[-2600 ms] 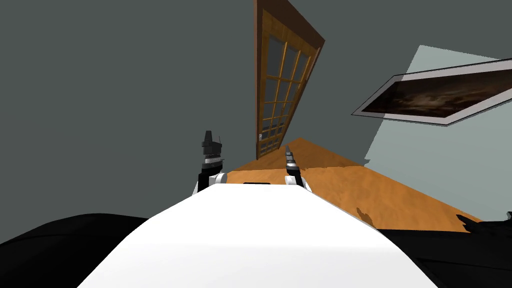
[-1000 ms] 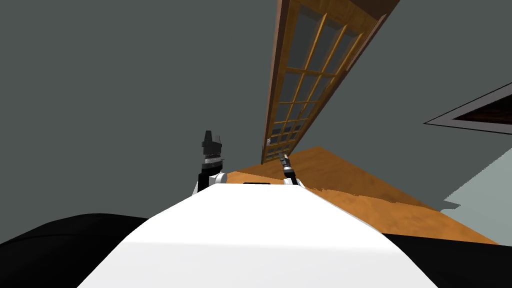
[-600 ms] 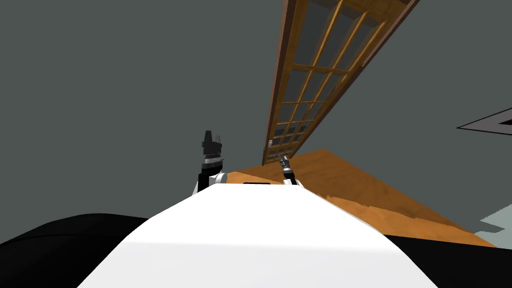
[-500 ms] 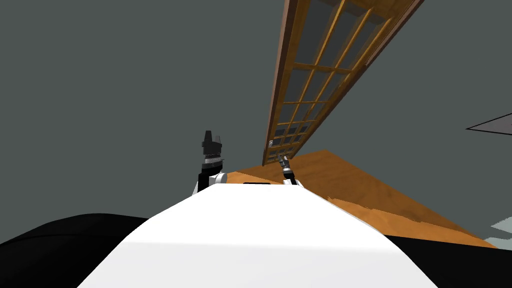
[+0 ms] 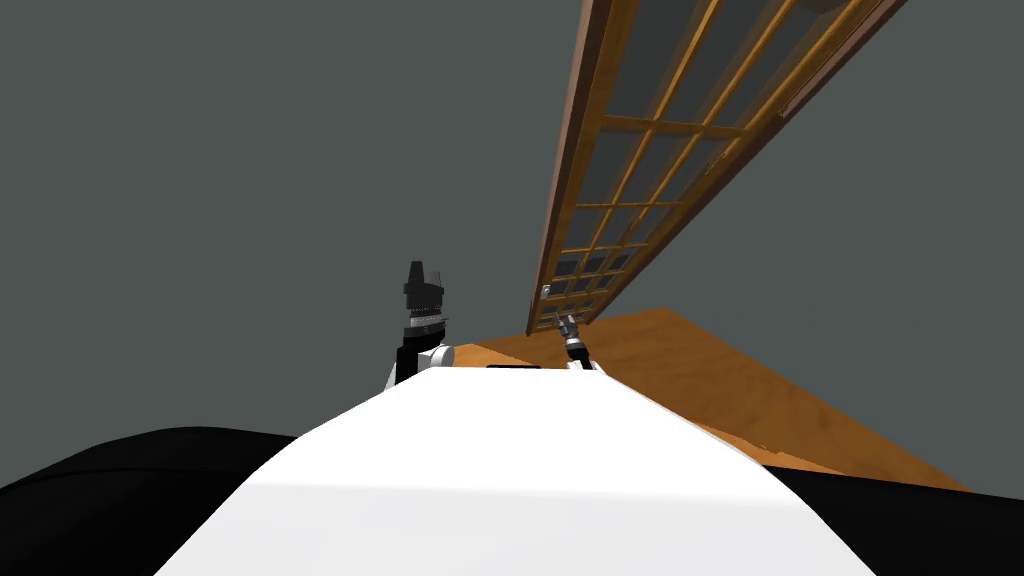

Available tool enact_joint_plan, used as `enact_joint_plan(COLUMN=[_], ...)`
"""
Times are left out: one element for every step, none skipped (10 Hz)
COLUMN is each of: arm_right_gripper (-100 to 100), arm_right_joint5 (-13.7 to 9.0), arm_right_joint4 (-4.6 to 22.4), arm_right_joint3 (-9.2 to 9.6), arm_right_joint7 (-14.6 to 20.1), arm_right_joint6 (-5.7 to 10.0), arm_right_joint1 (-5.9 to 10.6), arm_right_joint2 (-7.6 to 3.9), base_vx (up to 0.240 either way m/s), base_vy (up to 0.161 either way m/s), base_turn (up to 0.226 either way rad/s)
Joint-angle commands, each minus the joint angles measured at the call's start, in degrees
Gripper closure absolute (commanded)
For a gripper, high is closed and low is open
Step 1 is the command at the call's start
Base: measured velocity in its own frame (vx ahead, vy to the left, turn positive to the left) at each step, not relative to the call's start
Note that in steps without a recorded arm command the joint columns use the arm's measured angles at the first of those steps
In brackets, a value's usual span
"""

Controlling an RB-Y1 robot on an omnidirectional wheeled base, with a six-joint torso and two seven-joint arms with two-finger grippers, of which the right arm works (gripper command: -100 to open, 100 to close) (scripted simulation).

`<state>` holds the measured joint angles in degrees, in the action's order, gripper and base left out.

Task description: Pull the door open

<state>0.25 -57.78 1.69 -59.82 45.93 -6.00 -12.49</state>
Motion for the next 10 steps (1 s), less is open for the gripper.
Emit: enact_joint_plan(arm_right_gripper=[-100,-100,-100,-100,-100,-100,-100,-100,-100,-100], arm_right_joint5=[-0.02,-0.02,-0.02,-0.02,-0.02,-0.01,-0.01,-0.01,-0.01,-0.01], arm_right_joint4=[2.4,3.63,4.85,6.07,7.29,8.46,9.44,10.41,12.36,13.22], arm_right_joint3=[0.17,0.27,0.36,0.46,0.56,0.65,0.72,0.8,0.96,1.02], arm_right_joint7=[-2.02,-3.08,-4.14,-5.2,-6.26,-7.27,-8.11,-8.96,-10.64,-11.39], arm_right_joint6=[0.8,1.18,1.55,1.93,2.3,2.66,2.96,3.26,3.85,4.12], arm_right_joint1=[0.68,1.06,1.44,1.81,2.19,2.55,2.85,3.15,3.75,4.02], arm_right_joint2=[-0.39,-0.53,-0.68,-0.82,-0.96,-1.1,-1.21,-1.32,-1.55,-1.64], base_vx=[0.083,0.084,0.07,0.062,0.069,0.071,0.065,0.065,0.083,0.069], base_vy=[-0.035,-0.038,-0.046,-0.053,-0.05,-0.043,-0.04,-0.047,-0.061,-0.062], base_turn=[0.109,0.108,0.083,0.11,0.085,0.095,0.095,0.066,0.095,0.135])
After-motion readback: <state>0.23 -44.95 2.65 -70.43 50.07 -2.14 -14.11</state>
